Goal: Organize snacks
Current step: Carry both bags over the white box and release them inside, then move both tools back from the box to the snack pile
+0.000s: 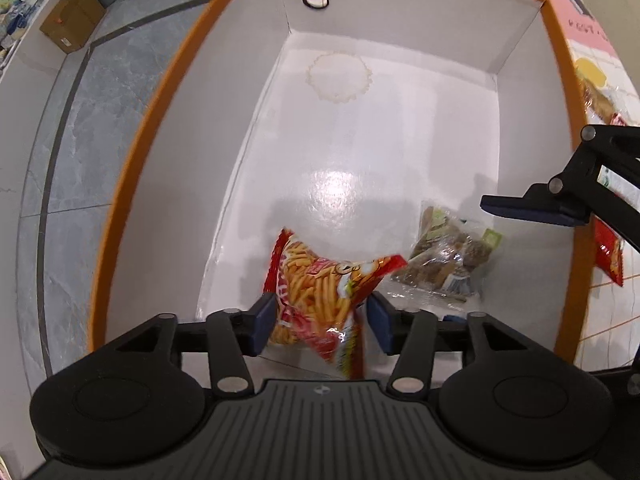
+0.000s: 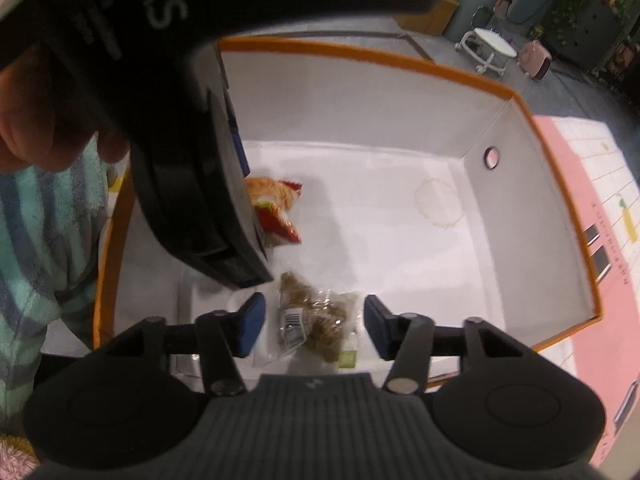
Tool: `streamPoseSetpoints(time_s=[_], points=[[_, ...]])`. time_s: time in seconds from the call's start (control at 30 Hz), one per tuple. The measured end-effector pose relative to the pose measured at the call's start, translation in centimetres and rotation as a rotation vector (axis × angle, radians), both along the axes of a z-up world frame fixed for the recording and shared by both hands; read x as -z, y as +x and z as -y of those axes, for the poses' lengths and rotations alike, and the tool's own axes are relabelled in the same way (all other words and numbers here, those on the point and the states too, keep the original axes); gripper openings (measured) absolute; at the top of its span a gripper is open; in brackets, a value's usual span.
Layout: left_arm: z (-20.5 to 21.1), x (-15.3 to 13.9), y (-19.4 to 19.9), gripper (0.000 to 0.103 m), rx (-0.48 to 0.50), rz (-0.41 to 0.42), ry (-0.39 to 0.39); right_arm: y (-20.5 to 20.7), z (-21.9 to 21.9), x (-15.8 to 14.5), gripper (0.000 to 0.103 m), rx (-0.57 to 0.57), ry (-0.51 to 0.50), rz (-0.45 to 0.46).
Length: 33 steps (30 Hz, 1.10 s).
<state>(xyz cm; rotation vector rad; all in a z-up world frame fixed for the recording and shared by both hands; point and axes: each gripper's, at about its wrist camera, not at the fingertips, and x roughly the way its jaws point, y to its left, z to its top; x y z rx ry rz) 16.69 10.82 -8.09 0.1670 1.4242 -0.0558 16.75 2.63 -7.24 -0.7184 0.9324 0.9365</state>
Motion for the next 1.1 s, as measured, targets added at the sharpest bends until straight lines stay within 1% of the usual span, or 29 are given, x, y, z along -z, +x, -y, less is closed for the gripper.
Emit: streamPoseSetpoints(time_s=[0.03,0.1,0.13,0.17,0.27,0.37,0.43,0.53,0.67,0.8,0.9,0.97,1.1], points=[[0.0,-0.4,-0.1,0.069,0.000,0.010,-0.005,-0.2,0.1,-0.4,0.056,-0.002,0.005,0.006],[0.1,-1.2,-0.3,0.074,0.003,0.037,-0.014,-0.6,0.2,-1.3,0.063,-0.002,0.016,0.017],[0.2,-1.8,-0.4,0.075,0.005,0.055,-0.014,-0.8,0.3,-1.7,0.064,-0.003,0.022,0.026],[0.3,-2.3,-0.6,0.076,0.008,0.075,-0.010,-1.0,0.5,-2.0,0.065,-0.004,0.029,0.035],[0.7,-4.1,-1.2,0.077,0.020,0.143,0.007,-1.7,1.0,-3.4,0.072,0.006,0.046,0.059],[1.2,-6.2,-2.0,0.078,0.023,0.218,0.008,-2.8,1.7,-4.8,0.073,0.023,0.065,0.113],[1.6,-7.5,-2.6,0.078,0.017,0.265,-0.003,-3.6,2.6,-6.0,0.074,0.048,0.096,0.151],[2.4,-9.2,-3.9,0.078,0.008,0.352,-0.012,-4.3,4.3,-7.5,0.075,0.112,0.164,0.186],[3.8,-10.8,-5.5,0.079,0.023,0.468,-0.037,-5.6,7.1,-9.2,0.075,0.212,0.243,0.236],[5.5,-12.2,-7.1,0.079,0.025,0.566,-0.059,-6.9,9.8,-10.4,0.078,0.315,0.319,0.277],[6.7,-12.9,-8.4,0.079,0.025,0.627,-0.082,-7.3,11.9,-11.0,0.081,0.414,0.374,0.299],[7.7,-13.3,-9.2,0.079,0.029,0.663,-0.098,-7.8,13.2,-11.2,0.081,0.473,0.408,0.306],[9.6,-13.4,-10.8,0.080,0.041,0.714,-0.162,-8.8,15.4,-11.0,0.081,0.582,0.459,0.311]])
